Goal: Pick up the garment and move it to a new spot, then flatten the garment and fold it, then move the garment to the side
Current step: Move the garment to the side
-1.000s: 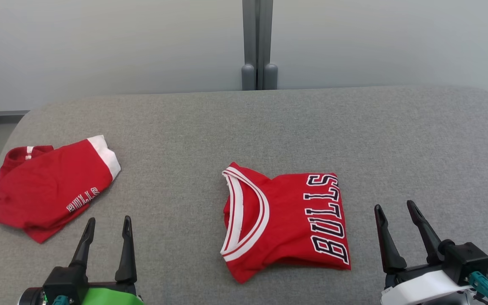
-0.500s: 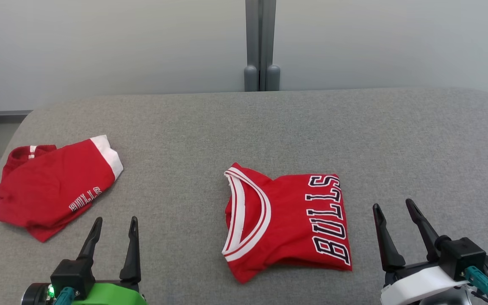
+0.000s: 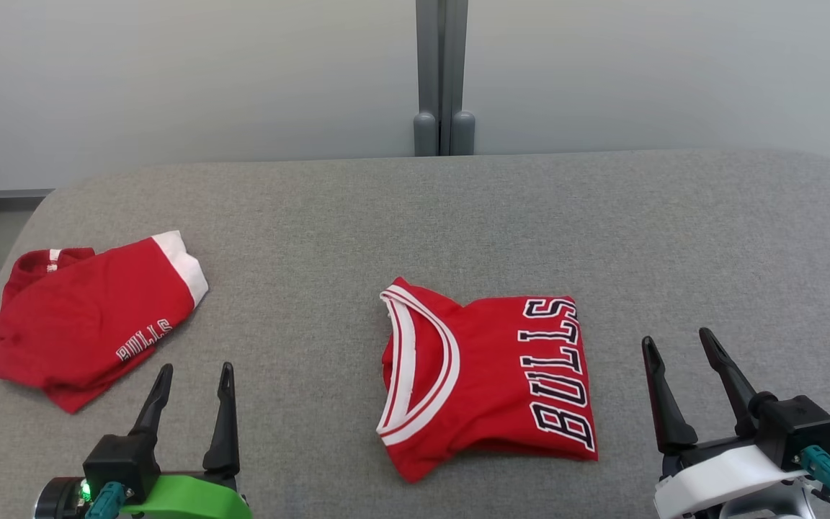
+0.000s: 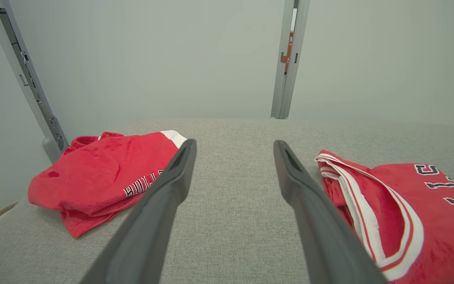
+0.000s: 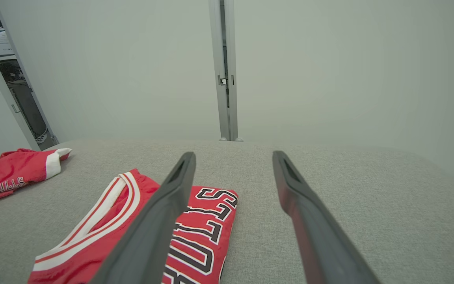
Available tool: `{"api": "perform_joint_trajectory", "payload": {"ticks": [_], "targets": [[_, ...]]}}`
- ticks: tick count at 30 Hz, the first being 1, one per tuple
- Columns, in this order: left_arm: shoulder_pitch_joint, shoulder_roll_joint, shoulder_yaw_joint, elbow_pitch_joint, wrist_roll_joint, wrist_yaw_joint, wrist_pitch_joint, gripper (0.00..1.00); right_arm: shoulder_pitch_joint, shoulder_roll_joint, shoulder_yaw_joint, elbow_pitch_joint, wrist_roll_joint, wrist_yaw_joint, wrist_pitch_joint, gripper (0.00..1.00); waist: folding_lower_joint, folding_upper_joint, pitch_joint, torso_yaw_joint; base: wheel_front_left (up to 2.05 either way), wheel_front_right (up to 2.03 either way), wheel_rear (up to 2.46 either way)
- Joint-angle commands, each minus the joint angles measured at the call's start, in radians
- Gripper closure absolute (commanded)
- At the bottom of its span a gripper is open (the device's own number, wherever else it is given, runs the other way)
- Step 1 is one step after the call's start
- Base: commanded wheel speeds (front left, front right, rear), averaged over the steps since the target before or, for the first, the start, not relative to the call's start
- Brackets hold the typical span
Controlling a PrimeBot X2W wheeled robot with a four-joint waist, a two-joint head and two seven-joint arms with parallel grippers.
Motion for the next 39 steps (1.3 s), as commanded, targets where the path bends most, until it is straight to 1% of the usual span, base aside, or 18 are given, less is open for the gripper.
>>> {"api": "perform_joint_trajectory", "payload": {"ticks": [1, 13, 39], "targets": [[-0.003, 0.006, -0.001, -0.004, -0.005, 0.007, 0.001, 0.00, 0.007, 0.000, -0.005, -0.005, -0.004, -0.001, 0.004, 0.00, 0.0000, 0.0000, -0.001, -0.001, 0.00, 0.00, 0.00], [0.006, 0.012, -0.004, -0.018, -0.018, 0.018, 0.000, 0.00, 0.016, 0.000, -0.042, 0.016, 0.024, -0.001, 0.007, 0.00, 0.0000, 0.0000, 0.000, -0.006, 0.00, 0.00, 0.00], [0.006, 0.026, -0.012, -0.025, -0.037, 0.036, 0.000, 0.00, 0.005, 0.000, -0.045, 0.039, 0.077, -0.001, 0.002, 0.00, 0.0000, 0.0000, 0.003, -0.008, 0.00, 0.00, 0.00]]}}
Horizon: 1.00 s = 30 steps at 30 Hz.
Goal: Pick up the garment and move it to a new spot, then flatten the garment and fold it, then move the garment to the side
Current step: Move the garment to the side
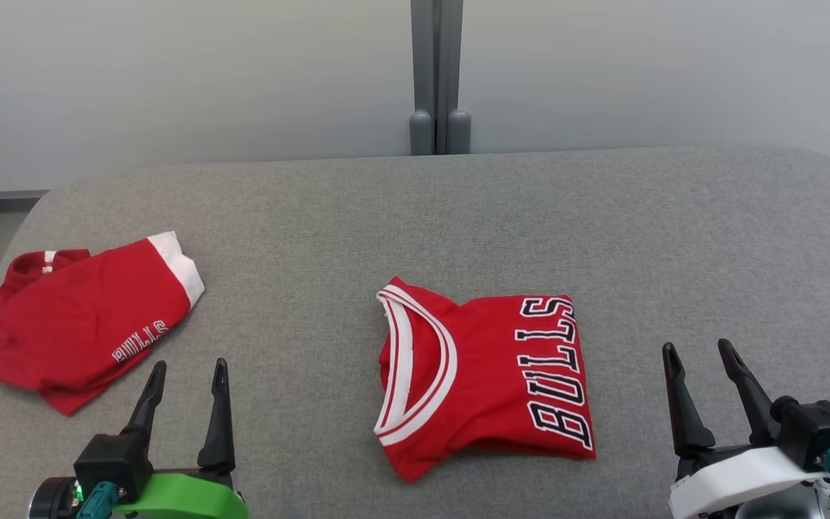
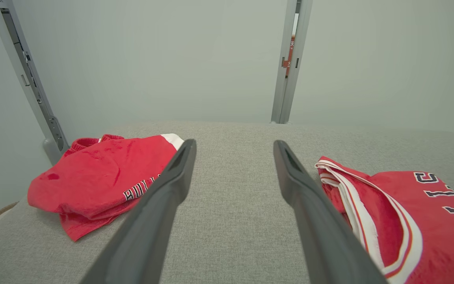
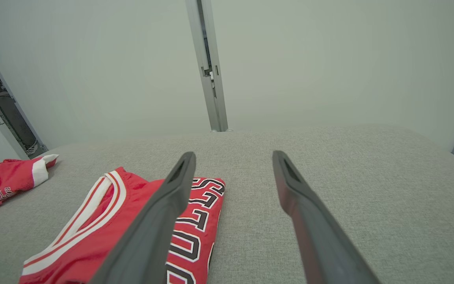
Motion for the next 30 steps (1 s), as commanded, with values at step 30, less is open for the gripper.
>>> {"api": "perform_joint_trajectory", "payload": {"ticks": [30], "targets": [[-0.046, 0.007, -0.037, 0.019, -0.008, 0.015, -0.017, 0.00, -0.279, -0.039, 0.114, 0.263, -0.068, -0.001, 0.043, 0.00, 0.0000, 0.0000, 0.062, 0.068, 0.00, 0.00, 0.00]]}}
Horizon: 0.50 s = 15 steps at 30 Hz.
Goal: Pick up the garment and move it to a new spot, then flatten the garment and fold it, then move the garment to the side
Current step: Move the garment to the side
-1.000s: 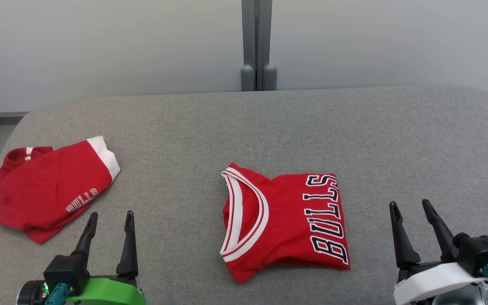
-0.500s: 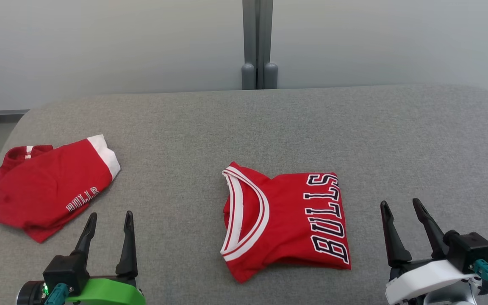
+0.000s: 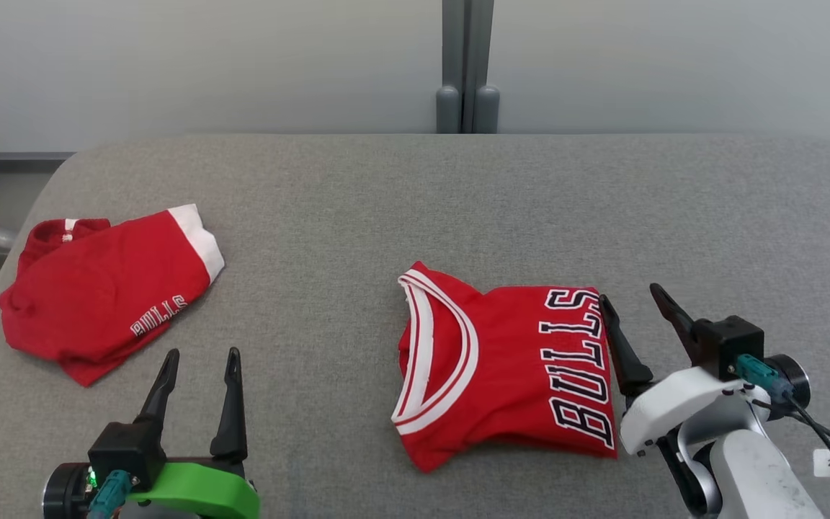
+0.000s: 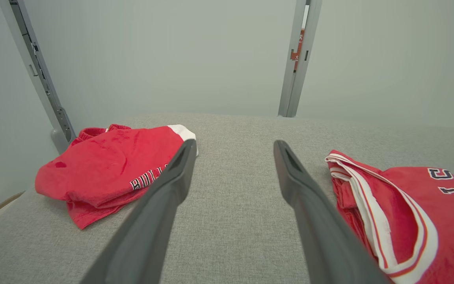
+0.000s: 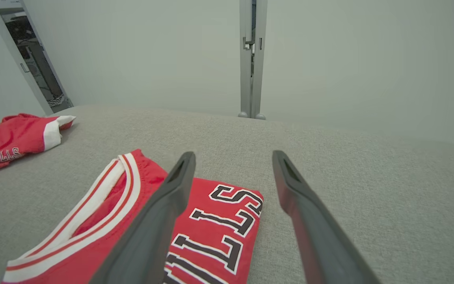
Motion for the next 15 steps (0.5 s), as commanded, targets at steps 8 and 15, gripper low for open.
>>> {"api": "perform_joint_trajectory", "payload": {"ticks": [8, 15], "targets": [[-0.048, -0.009, -0.018, 0.022, 0.003, 0.006, -0.024, 0.00, -0.098, -0.010, -0.033, 0.228, -0.022, -0.001, -0.007, 0.00, 0.0000, 0.0000, 0.075, 0.064, 0.00, 0.00, 0.00], [-0.076, -0.011, -0.027, 0.045, 0.001, 0.002, -0.042, 0.00, -0.143, 0.002, -0.057, 0.409, -0.010, -0.001, -0.040, 0.00, 0.0000, 0.0000, 0.110, 0.080, 0.00, 0.00, 0.00]]}}
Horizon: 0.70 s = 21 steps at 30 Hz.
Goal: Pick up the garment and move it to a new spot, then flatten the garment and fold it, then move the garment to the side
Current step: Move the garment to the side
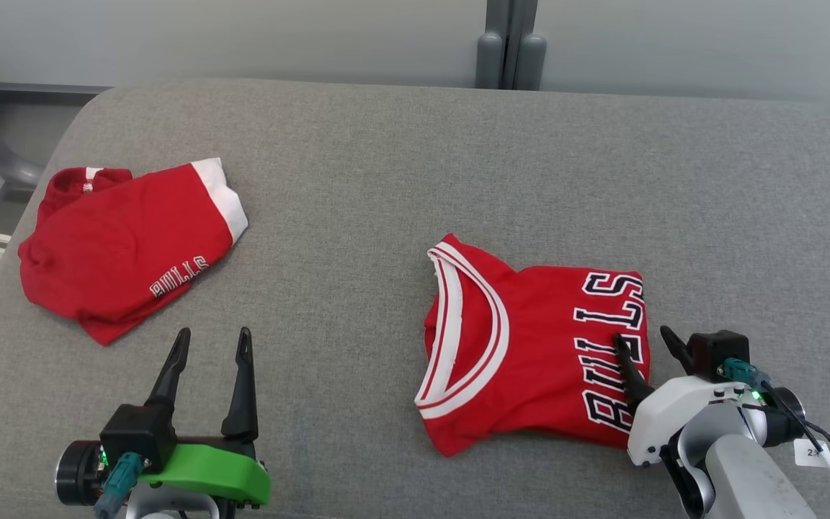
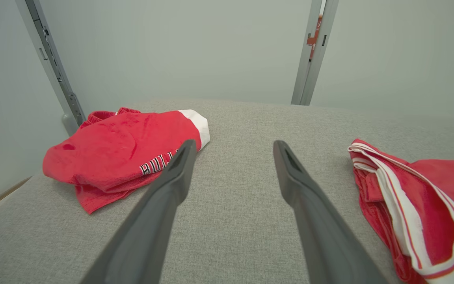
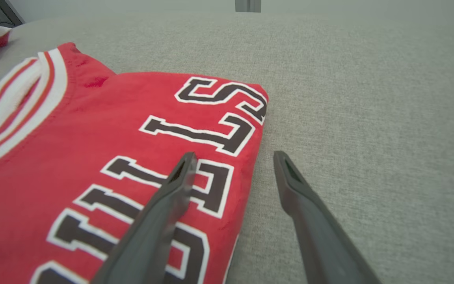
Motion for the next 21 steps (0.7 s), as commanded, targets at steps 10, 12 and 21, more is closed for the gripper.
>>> {"api": "perform_joint_trajectory", "payload": {"ticks": [10, 12, 21], "targets": [[-0.042, -0.010, -0.013, 0.032, -0.005, 0.007, -0.029, 0.00, -0.031, 0.025, 0.025, 0.170, 0.069, -0.001, -0.032, 1.00, 0.0000, -0.0001, 0.041, 0.013, 0.00, 0.00, 0.00], [-0.048, -0.011, -0.014, 0.035, -0.005, 0.009, -0.033, 0.00, -0.057, 0.022, 0.033, 0.175, 0.074, -0.001, -0.039, 1.00, 0.0000, -0.0001, 0.050, 0.011, 0.00, 0.00, 0.00], [-0.099, -0.022, -0.028, 0.024, 0.009, 0.017, -0.052, 0.00, -0.274, -0.120, 0.115, 0.149, 0.047, -0.001, -0.019, 1.00, 0.0000, -0.0001, 0.160, -0.033, 0.00, 0.00, 0.00]]}}
